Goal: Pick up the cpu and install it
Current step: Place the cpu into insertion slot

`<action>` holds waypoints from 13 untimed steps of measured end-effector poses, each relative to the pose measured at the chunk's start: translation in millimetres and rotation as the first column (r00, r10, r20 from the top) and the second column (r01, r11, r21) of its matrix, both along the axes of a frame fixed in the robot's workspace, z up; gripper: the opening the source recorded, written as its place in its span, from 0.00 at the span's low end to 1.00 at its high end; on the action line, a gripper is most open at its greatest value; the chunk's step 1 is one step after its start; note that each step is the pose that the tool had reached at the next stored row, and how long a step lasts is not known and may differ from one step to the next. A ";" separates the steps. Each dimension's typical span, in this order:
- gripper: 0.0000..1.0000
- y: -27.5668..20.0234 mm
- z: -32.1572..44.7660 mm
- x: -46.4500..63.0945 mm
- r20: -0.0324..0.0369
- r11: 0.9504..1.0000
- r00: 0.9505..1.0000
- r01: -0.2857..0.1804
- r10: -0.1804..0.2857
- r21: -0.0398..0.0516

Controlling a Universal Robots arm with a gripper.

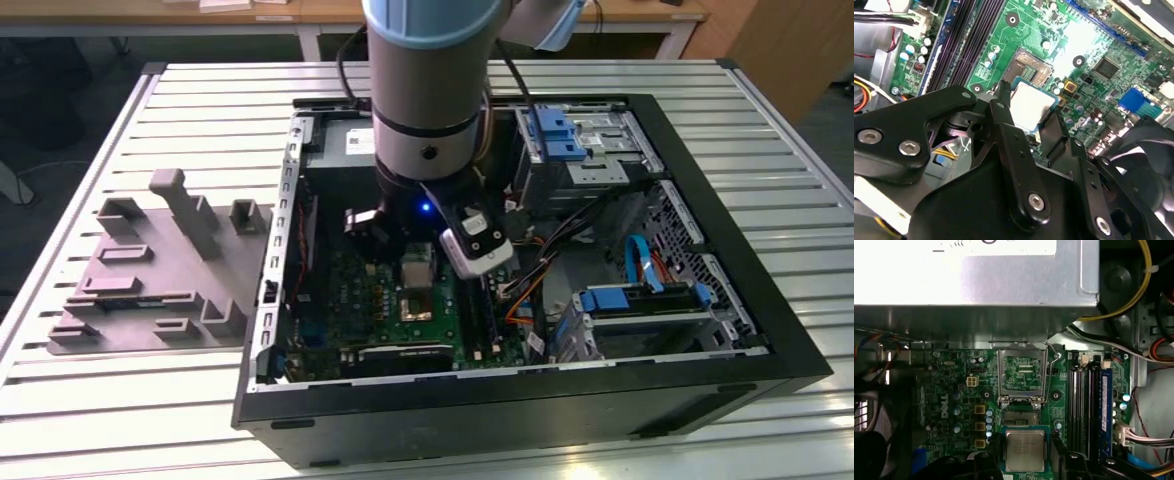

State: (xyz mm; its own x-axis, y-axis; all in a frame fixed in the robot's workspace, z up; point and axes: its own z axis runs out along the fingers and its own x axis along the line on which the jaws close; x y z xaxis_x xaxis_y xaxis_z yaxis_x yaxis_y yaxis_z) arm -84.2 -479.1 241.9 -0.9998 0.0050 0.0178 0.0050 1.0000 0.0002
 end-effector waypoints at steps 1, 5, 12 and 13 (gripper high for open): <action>0.47 0.0 -1.7 0.0 0.000 1.000 1.000 -0.001 0.001 0.000; 0.47 0.0 -2.8 0.0 0.000 1.000 1.000 -0.001 0.001 0.000; 0.47 -2.2 -12.8 0.1 0.000 1.000 1.000 -0.001 0.001 0.000; 0.47 -3.0 -14.6 0.0 0.000 1.000 1.000 -0.001 0.001 0.000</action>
State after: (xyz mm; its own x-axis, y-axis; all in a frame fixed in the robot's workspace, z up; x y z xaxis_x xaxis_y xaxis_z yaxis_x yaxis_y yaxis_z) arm -84.2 -482.1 227.3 -0.9998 0.0041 0.0181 0.0041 1.0000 0.0002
